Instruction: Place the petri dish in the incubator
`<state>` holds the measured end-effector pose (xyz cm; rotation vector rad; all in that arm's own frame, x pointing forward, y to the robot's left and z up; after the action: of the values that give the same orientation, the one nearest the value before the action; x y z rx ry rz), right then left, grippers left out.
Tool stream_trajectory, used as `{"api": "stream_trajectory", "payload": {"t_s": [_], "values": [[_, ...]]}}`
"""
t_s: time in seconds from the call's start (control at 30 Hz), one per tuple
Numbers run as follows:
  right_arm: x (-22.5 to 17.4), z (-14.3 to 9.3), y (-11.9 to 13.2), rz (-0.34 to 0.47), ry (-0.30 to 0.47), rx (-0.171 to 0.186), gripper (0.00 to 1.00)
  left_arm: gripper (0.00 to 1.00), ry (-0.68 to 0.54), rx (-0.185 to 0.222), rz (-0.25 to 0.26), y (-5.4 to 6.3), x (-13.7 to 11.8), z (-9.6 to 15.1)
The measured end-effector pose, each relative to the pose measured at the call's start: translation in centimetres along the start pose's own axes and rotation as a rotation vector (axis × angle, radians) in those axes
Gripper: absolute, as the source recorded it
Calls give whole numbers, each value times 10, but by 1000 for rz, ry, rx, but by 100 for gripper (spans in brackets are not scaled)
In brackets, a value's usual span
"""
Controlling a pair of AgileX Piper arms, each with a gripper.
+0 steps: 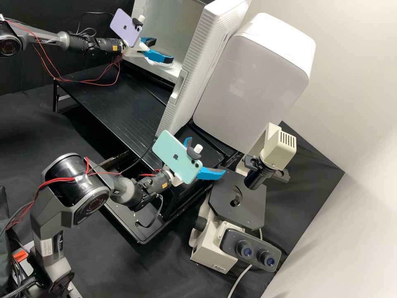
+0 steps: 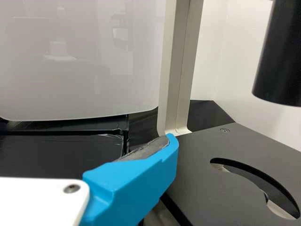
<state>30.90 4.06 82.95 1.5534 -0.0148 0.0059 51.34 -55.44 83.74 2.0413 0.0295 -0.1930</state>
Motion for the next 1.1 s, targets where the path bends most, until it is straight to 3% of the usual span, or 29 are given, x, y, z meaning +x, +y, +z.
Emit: {"api": "stream_trajectory", "payload": {"t_s": [0.23,0.43,0.67,0.9,1.0,1.1], "values": [[0,0,0,0,0,0,100,100,8,6,2,-2,0,1],[0,0,0,0,0,0,100,100,16,34,-2,-6,0,2],[0,0,0,0,0,0,100,100,32,96,-20,-22,-8,7],[0,0,0,0,0,0,100,100,22,135,4,-25,-24,18],[0,0,0,0,0,0,100,100,17,141,15,-29,-28,20],[0,0,0,0,0,0,100,100,6,121,40,-27,-35,23]]}}
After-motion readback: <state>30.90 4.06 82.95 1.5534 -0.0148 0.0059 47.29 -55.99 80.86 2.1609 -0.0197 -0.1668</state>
